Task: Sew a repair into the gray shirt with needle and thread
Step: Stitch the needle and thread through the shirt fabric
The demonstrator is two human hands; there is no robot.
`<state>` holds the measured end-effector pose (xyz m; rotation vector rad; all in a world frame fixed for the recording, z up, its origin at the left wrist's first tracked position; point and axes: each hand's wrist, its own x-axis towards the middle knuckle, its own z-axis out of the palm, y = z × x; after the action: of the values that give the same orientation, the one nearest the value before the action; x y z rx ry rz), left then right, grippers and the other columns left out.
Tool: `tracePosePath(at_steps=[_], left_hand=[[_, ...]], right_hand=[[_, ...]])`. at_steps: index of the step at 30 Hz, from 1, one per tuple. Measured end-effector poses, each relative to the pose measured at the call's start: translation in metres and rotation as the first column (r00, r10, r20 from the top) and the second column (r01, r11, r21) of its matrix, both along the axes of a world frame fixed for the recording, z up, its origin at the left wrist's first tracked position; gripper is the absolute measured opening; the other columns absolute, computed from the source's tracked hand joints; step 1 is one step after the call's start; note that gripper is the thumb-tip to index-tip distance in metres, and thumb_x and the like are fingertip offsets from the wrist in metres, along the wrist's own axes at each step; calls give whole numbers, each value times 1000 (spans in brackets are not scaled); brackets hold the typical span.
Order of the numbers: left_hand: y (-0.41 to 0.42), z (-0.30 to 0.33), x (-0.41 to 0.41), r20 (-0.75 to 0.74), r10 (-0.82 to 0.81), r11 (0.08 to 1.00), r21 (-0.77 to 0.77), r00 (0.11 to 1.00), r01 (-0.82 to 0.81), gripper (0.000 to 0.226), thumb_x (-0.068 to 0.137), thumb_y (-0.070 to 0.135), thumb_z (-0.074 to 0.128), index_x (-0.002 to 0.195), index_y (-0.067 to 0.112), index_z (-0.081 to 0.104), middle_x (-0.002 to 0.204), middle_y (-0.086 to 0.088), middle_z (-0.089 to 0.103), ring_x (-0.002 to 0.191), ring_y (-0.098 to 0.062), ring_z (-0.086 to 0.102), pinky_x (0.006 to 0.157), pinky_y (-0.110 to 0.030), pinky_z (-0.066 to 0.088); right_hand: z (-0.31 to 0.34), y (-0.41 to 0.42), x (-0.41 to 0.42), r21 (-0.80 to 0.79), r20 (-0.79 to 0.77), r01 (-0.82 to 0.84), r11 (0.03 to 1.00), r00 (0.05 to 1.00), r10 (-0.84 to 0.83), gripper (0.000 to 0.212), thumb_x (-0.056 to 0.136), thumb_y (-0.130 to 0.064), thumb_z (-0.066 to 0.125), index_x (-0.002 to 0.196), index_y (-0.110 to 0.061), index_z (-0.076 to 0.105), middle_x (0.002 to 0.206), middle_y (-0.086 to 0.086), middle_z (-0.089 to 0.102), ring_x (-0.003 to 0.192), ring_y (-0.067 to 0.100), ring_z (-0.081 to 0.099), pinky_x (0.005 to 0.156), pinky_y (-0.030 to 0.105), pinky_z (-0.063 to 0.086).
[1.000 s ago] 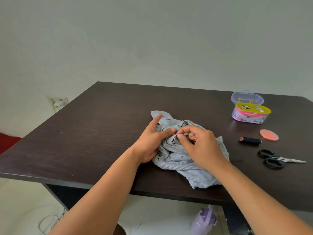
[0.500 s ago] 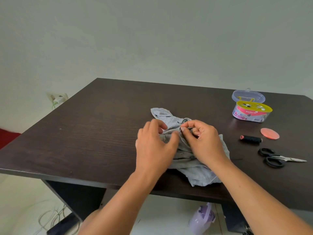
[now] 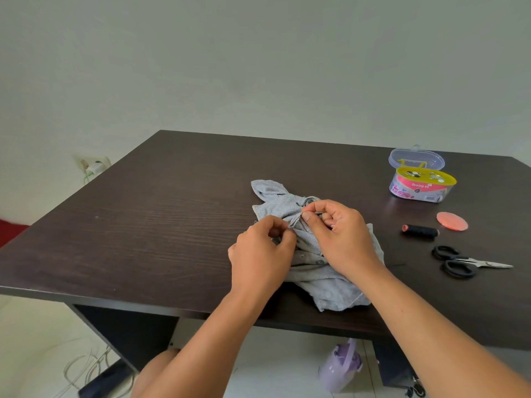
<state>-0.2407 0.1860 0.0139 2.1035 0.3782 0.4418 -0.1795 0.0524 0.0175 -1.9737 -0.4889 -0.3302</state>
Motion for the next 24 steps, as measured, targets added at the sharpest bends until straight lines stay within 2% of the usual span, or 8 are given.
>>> tracePosePath(at_steps=[4,8,11,13,15,19,24], left_hand=[[8,-2,4,17,-14,1000,-25,1000,15,9,89,32,58,81,34,61,73,17,71,67,-1,63,87,-45,53],[19,-2,15,59,-17,1000,8,998,16,11,89,28,58,78,31,57,62,15,69,55,-3,60,67,-35,53],[23,-1,23,118,-36,999,1,992,36,14,91,25,59,78,30,56,64,11,69,55,-8,63,62,-37,54],[23,-1,22,156,-77,996,-32,985,83,17,92,20,60,77,28,57,63,13,67,51,-5,60,57,-27,51],[21,-2,18,163,-156,976,-123,974,177,19,92,11,62,76,22,60,55,14,61,45,-2,52,51,-16,42],[27,-3,18,146,-242,915,-293,959,276,18,92,8,63,77,18,61,61,12,61,48,-2,45,51,-14,38],[26,-2,17,94,-324,887,-316,941,337,13,94,11,61,82,17,62,58,12,60,42,-1,42,49,-14,36]], right_hand=[[2,-1,-1,-22,-29,8,1000,1000,-9,11,94,-18,65,86,-18,71,45,-10,44,42,7,36,47,14,35],[7,1,-2,-137,-48,13,990,999,-20,12,96,-18,62,87,-16,70,41,-18,47,41,4,44,50,15,37],[9,7,-1,-173,1,60,983,998,-61,12,96,-16,61,87,-14,69,46,-13,54,46,4,52,48,16,41],[8,9,1,-163,38,109,981,994,-104,10,96,-17,62,89,-16,69,60,-5,65,56,9,59,54,24,48],[4,9,1,-139,68,143,980,989,-134,9,96,-17,62,90,-17,69,67,2,68,61,13,60,55,26,48],[0,9,-3,-119,130,153,981,982,-137,9,96,-15,62,89,-17,67,60,0,61,50,8,48,46,16,38],[-1,11,-6,-93,153,160,983,978,-145,8,94,-14,64,87,-16,68,54,-9,52,50,6,47,45,13,34]])
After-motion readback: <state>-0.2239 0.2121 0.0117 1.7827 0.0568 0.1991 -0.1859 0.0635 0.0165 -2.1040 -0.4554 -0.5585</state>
